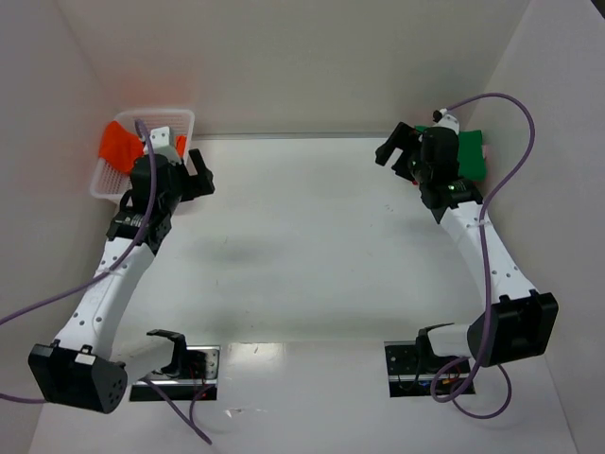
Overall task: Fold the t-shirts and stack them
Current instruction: Grab crumpled tshirt from bin with the left arm
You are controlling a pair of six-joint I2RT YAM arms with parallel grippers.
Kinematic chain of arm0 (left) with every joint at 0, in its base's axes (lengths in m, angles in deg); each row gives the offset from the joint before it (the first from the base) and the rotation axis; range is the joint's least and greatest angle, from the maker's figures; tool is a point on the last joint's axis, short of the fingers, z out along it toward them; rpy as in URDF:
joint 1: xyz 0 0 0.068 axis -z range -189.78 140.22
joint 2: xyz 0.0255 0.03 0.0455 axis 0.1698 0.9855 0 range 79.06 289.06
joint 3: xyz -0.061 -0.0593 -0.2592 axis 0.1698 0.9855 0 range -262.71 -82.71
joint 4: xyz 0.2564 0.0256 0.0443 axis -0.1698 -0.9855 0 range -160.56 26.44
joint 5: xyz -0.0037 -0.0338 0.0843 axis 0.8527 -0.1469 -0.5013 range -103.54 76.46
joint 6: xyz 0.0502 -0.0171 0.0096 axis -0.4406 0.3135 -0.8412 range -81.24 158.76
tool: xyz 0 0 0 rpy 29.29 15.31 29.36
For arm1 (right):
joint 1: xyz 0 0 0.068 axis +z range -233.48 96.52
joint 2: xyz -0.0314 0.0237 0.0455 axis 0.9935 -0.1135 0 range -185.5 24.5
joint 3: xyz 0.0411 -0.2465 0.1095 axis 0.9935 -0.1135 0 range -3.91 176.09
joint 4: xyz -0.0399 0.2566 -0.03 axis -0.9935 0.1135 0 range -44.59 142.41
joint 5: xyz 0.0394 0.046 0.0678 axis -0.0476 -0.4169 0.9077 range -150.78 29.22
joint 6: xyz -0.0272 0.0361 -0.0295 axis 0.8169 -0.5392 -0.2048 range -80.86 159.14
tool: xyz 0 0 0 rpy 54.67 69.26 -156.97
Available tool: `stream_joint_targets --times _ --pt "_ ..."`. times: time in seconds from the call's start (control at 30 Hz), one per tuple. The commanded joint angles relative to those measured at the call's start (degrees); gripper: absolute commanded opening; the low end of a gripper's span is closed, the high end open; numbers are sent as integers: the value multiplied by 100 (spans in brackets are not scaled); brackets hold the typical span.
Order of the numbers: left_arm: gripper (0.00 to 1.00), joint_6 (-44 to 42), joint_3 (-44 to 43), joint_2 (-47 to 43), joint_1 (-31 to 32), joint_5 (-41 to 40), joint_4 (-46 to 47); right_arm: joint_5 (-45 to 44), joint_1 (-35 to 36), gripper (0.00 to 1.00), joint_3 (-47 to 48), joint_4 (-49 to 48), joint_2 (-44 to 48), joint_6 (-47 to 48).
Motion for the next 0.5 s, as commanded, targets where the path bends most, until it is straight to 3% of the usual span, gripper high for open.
stream_joint_targets --times 0.0,0.13,0.2,0.37,0.47 --pt "99 -176 -249 105 25 -191 -22 -203 -29 100 221 -94 144 162" --pt "99 -501 -249 -98 25 -374 118 -739 -29 100 598 141 -163 -5" --pt "99 -564 -424 -37 25 -1187 14 -697 -29 100 966 352 -592 169" --pt "99 -589 -2396 1412 -318 -1799 -1092 -160 -29 100 1127 310 -788 373" --pt "99 -748 -3122 2300 -318 -2289 -1244 -46 -29 100 880 -128 -613 241"
